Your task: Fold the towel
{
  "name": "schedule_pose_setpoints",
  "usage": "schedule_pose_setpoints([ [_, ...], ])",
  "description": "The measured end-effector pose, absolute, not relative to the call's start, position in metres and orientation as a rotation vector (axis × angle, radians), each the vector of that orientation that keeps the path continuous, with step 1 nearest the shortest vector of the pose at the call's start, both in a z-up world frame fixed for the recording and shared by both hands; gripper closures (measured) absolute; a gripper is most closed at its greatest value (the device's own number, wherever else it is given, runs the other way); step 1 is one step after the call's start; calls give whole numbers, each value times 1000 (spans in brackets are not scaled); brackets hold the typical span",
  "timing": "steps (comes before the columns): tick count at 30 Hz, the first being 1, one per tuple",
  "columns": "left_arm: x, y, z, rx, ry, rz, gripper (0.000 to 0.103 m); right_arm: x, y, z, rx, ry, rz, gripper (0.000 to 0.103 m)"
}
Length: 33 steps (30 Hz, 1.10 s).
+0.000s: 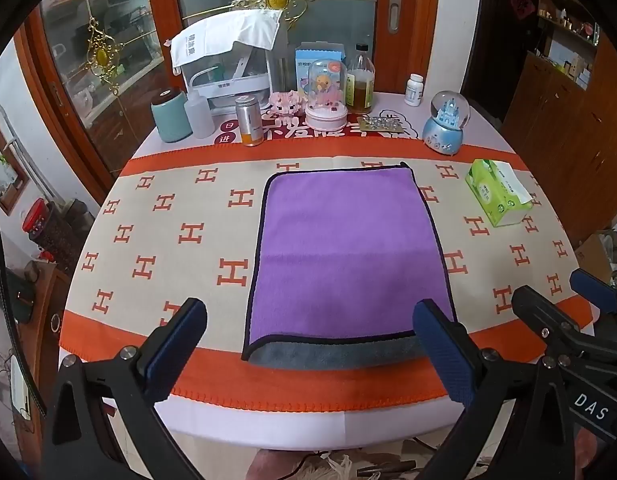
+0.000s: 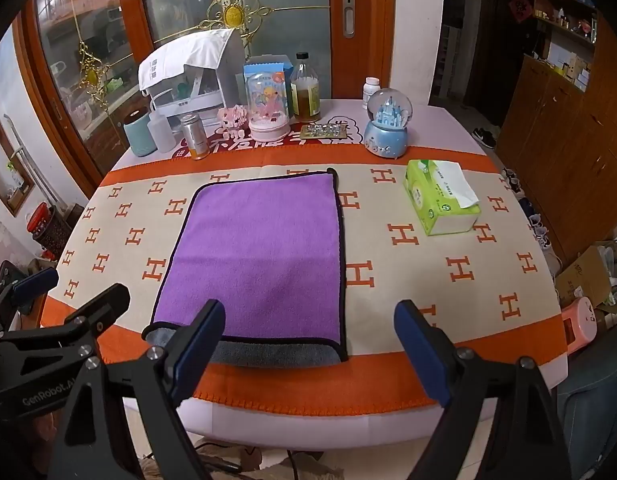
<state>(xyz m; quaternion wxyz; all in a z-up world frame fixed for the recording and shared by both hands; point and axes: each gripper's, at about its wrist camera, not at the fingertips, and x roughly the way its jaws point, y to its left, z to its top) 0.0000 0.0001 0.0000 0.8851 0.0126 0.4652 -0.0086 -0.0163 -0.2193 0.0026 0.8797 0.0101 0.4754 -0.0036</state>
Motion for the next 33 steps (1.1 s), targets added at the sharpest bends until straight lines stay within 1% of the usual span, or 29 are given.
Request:
schedule_pose_setpoints([
  [27, -6, 0, 1, 23, 953, -9, 1, -17, -221, 0, 29, 995, -5, 16],
  [33, -7, 4, -2, 20, 975, -11, 1, -16, -223, 1, 29, 994, -5, 16],
])
